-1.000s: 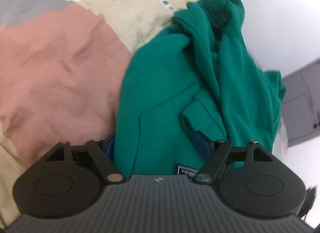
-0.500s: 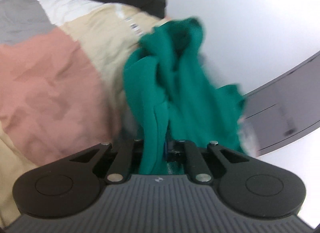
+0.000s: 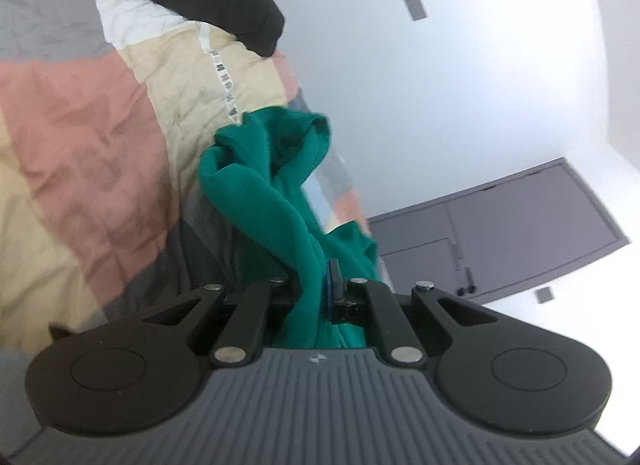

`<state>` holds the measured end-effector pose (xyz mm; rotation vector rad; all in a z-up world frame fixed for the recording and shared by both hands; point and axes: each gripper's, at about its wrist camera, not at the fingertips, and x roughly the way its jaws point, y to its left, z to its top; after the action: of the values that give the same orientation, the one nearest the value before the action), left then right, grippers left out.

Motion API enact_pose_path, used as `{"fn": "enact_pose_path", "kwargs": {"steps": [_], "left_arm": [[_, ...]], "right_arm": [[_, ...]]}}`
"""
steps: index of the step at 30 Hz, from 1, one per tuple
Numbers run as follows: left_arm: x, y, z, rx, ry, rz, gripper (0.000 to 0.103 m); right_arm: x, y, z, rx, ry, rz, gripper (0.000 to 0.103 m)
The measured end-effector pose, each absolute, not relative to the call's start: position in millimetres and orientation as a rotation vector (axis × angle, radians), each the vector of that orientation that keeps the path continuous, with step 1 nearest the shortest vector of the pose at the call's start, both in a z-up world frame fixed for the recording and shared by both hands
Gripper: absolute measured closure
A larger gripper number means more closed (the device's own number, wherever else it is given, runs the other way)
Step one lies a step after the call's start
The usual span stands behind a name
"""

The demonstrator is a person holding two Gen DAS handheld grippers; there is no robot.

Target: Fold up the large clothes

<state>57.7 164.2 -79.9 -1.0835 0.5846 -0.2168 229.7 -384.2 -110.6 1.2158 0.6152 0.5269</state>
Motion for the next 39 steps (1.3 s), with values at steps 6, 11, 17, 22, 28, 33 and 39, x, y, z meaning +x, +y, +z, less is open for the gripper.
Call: {"fn": "enact_pose_path", "kwargs": {"steps": [6, 11, 17, 22, 28, 33, 39], "left_arm": [[45, 164, -80, -1.125, 0.558, -0.251, 0.095], [100, 169, -70, -1.148, 0.507, -0.237, 0.095], [196, 175, -49, -1.097, 0.407, -0.201, 0.094], [276, 175, -62, -1.034, 0.377, -0.156, 0.094], [349, 185, -103, -0.94, 0.398, -0.153, 0.093], [383, 188, -145, -0.898, 0.389, -0.116, 0.09], [407, 197, -179, -0.926, 0.434, -0.093, 0.089]], "right_arm": [[205, -403, -116, 1.232, 0.612, 0.469, 0.089], [256, -402, -110, 1.247, 0.659, 0.416, 0.088], [345, -393, -100, 1.252, 0.677, 0.303, 0.086], [415, -389, -133, 1.285, 0.677, 0.189, 0.085], [471, -381, -197, 1.32, 0.671, 0.183, 0.085], [507, -372, -242, 1.338, 0.681, 0.195, 0.085], [535, -358, -276, 1.325, 0.729, 0.192, 0.085]]}}
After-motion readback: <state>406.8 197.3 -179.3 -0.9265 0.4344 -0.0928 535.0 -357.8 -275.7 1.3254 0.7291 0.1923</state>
